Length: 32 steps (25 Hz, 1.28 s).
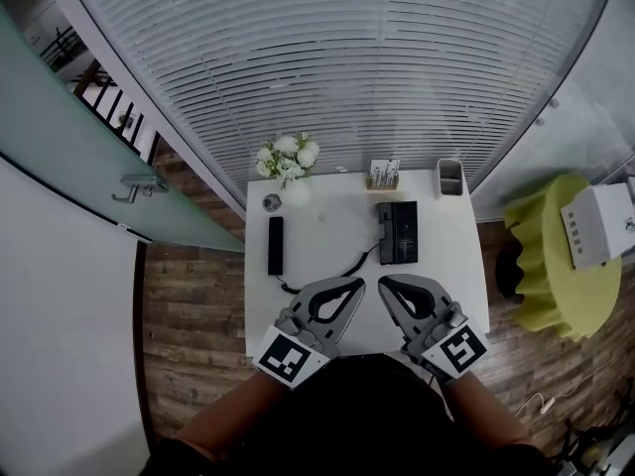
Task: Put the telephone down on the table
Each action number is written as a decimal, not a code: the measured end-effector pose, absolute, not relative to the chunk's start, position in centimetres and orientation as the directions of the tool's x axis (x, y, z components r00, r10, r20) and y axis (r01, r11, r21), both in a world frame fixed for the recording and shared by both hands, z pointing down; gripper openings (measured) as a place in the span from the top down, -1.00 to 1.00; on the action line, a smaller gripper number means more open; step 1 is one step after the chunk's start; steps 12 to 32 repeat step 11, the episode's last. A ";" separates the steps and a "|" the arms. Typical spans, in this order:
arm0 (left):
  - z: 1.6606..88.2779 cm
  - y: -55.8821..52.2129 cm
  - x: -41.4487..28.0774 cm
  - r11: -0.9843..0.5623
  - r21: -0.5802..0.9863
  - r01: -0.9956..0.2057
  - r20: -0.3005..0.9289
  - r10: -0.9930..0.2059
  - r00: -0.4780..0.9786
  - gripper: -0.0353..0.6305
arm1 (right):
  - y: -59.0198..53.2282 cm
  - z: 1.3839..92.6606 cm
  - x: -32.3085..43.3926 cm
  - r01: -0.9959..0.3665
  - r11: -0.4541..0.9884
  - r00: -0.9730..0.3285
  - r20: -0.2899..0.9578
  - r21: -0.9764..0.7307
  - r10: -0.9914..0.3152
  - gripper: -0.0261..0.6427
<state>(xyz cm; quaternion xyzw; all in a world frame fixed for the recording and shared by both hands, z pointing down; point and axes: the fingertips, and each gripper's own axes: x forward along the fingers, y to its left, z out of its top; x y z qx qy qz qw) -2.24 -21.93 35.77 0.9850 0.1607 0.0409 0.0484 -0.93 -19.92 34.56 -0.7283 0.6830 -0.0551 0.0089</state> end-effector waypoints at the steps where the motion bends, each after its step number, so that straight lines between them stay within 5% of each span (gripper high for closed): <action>1: 35.7 -22.0 -2.2 -0.944 0.108 0.312 0.065 0.320 0.945 0.87 | -20.0 34.5 -0.9 -0.994 -0.067 0.062 0.066 -0.091 -0.996 0.86; 32: 35.4 -22.6 -1.8 -0.946 0.102 0.309 0.059 0.316 0.947 0.87 | -20.6 34.2 -0.2 -0.992 -0.067 0.062 0.056 -0.105 -0.997 0.86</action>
